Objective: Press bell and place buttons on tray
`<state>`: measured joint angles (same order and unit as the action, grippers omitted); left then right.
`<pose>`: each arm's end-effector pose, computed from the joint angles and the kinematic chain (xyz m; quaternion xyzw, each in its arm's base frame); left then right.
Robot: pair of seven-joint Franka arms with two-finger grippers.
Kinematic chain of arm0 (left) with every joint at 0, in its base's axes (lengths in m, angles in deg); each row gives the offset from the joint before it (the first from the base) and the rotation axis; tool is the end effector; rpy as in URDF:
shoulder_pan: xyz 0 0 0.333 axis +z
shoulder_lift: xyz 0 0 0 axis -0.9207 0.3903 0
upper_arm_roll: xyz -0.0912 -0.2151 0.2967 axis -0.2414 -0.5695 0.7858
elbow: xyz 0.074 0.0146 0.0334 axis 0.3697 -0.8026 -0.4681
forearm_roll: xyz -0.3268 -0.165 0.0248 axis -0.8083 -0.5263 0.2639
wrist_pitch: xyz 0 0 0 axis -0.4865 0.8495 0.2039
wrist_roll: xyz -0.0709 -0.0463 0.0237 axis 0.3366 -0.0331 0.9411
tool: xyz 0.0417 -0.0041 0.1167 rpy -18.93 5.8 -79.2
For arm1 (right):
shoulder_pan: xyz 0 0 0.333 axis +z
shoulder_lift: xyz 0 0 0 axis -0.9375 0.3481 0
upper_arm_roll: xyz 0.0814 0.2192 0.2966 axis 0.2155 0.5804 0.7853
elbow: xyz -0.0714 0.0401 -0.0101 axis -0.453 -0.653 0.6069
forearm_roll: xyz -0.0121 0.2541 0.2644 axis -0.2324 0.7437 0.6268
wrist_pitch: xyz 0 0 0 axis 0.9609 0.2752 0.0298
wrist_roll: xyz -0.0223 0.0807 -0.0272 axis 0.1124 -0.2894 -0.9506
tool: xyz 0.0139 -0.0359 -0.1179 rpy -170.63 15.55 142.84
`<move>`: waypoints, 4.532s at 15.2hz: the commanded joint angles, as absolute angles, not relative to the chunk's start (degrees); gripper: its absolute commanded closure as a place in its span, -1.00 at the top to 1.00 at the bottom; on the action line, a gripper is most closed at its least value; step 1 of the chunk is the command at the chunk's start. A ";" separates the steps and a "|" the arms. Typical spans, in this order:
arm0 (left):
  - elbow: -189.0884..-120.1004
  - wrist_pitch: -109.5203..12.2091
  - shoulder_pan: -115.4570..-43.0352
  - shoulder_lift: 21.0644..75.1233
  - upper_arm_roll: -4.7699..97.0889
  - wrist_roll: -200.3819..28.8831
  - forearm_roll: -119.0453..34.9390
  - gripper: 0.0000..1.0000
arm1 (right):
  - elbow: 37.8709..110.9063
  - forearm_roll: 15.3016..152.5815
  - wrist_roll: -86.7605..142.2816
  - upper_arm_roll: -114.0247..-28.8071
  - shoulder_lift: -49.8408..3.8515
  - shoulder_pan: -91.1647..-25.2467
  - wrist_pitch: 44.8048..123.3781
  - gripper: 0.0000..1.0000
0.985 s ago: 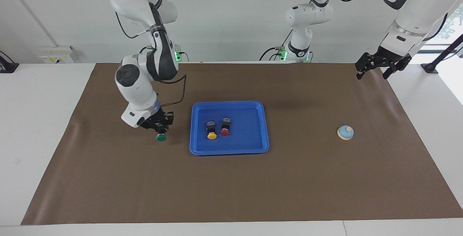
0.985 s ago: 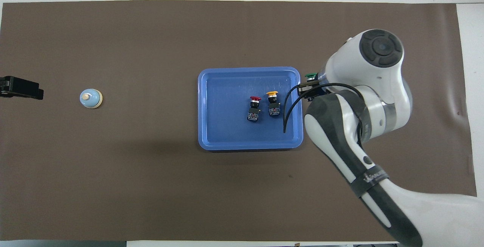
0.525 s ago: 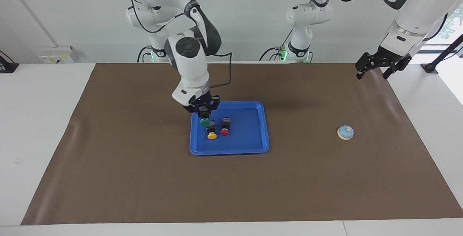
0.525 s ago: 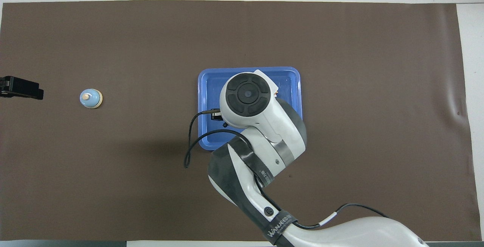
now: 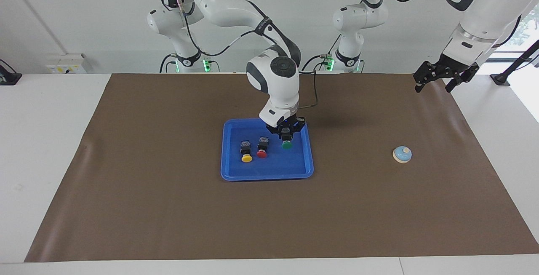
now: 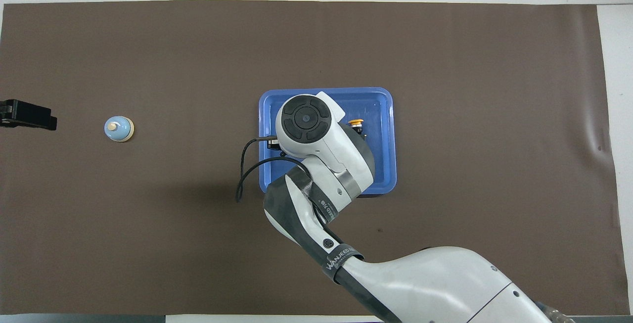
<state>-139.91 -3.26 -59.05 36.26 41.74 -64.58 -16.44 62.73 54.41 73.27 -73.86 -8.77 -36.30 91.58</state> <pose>0.5191 0.0043 0.6561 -0.9989 0.0455 -0.0025 0.0058 0.5573 0.4257 0.3883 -0.9991 0.0052 -0.0071 0.0410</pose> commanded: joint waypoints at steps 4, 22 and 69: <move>-141.37 -3.52 -59.12 34.87 42.07 -64.15 -16.83 1.00 | 69.68 54.41 73.38 -73.34 -10.47 -37.37 97.79 -1.00; -141.37 -3.52 -59.12 34.87 42.07 -64.15 -16.83 1.00 | 59.23 53.62 54.09 -73.69 -23.89 -47.02 73.93 1.00; -143.40 -14.07 -61.85 36.35 41.71 -63.10 -16.39 -0.72 | 68.72 53.70 37.78 -73.61 -40.88 -73.15 60.27 1.00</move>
<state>-141.30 -10.96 -62.49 36.28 41.07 -64.54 -16.42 67.08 53.80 36.99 -74.08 -39.42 -72.46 59.75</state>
